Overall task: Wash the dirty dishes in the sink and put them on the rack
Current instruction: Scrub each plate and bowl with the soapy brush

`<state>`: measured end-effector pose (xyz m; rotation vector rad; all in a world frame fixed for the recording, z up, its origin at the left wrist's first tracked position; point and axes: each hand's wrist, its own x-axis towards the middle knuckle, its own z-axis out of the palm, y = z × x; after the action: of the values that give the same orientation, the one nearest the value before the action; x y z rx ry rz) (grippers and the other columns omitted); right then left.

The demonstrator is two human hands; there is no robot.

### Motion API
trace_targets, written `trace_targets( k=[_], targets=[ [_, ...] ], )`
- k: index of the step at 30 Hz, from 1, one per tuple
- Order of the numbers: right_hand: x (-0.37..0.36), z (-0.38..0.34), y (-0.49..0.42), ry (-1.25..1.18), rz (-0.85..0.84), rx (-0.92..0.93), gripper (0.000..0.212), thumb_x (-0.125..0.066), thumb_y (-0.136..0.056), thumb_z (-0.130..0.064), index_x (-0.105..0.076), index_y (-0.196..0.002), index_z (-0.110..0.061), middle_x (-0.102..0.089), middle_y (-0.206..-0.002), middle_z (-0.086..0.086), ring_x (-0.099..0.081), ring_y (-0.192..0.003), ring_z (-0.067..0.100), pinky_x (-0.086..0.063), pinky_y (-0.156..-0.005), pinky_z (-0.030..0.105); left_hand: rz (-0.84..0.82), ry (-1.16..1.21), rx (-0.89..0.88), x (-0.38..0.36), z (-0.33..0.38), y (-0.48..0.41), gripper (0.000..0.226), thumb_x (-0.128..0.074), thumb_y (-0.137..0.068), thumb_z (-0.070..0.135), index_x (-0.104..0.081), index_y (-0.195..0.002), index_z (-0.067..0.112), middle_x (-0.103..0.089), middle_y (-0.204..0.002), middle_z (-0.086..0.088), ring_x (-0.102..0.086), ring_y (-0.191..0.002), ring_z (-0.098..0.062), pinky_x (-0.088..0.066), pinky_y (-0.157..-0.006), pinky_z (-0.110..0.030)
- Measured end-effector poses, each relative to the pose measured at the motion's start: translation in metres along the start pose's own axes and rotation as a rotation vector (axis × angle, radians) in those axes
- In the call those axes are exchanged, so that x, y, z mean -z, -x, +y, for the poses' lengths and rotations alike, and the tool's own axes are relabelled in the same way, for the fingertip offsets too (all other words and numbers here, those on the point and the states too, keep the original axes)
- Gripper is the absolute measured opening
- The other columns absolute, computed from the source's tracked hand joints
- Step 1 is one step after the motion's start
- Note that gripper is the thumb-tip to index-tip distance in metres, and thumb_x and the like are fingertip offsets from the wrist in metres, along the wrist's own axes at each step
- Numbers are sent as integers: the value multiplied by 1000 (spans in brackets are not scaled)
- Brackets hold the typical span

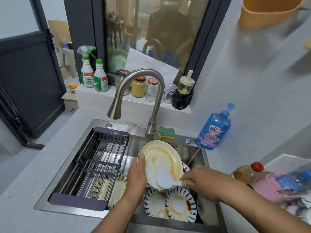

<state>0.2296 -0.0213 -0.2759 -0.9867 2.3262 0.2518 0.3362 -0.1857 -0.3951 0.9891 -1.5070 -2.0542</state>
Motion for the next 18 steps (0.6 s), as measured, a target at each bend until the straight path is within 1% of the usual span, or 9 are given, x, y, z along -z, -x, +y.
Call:
trace_targets(
  k=[4,6,7,8,10,12,14,16,18],
  targets=[
    [-1,-17,2,-95,-22,84,33,-37,-106,-51,-60,-124,-36,-63,-105,-9,-57,-95,12,-48,-83,34,6,47,137,-4,3,7,39,-34,-103,57,-63,-96,32,-70,-101,2,-65,-93,-14,-51,-74,-31],
    [2,-19,3,-85,-26,92,31,-45,-102,-45,-51,-131,-36,-59,-116,-5,-56,-97,13,-49,-85,35,-12,106,209,-3,5,6,48,-35,-102,60,-66,-104,23,-72,-102,-3,-66,-96,-19,-52,-74,-32],
    [5,-18,5,-72,-23,82,38,-51,-98,-40,-46,-136,-37,-55,-121,-5,-56,-101,13,-51,-88,35,-20,111,219,-2,5,4,54,-35,-101,61,-68,-109,19,-73,-104,-5,-67,-98,-21,-54,-77,-34],
    [7,-16,6,-62,-18,70,44,-56,-95,-35,-45,-137,-38,-52,-122,-6,-55,-103,13,-51,-90,34,-22,116,220,0,4,1,59,-35,-100,63,-69,-114,17,-75,-106,-5,-68,-101,-22,-56,-83,-37],
    [14,-10,7,-20,11,79,39,-57,-96,-34,-50,-133,-43,-52,-118,-9,-54,-102,11,-51,-90,33,-25,144,210,3,2,-3,64,-36,-96,68,-69,-121,18,-76,-110,-3,-70,-107,-23,-56,-94,-43],
    [18,-4,7,96,79,99,35,-49,-101,-46,-47,-136,-51,-59,-113,-11,-57,-98,11,-49,-83,32,-42,210,234,6,1,-5,72,-41,-88,75,-65,-129,21,-75,-117,-3,-69,-113,-25,-54,-101,-50],
    [20,1,9,261,158,105,42,-33,-105,-56,-30,-147,-56,-63,-112,-10,-59,-100,16,-46,-78,34,-27,286,264,8,1,-6,72,-43,-86,75,-59,-137,26,-73,-123,-2,-68,-116,-28,-54,-100,-54],
    [19,5,14,337,182,98,47,-21,-107,-57,-14,-153,-56,-61,-107,-8,-60,-102,19,-46,-81,37,-6,336,283,12,1,-9,60,-42,-95,67,-56,-139,29,-72,-126,-2,-69,-115,-28,-57,-95,-54],
    [20,2,20,332,141,120,46,-17,-108,-54,-9,-153,-60,-62,-108,-6,-60,-100,19,-49,-83,38,14,376,281,15,3,-14,55,-41,-99,62,-52,-142,29,-70,-129,-2,-69,-115,-27,-59,-93,-52]
  ],
)
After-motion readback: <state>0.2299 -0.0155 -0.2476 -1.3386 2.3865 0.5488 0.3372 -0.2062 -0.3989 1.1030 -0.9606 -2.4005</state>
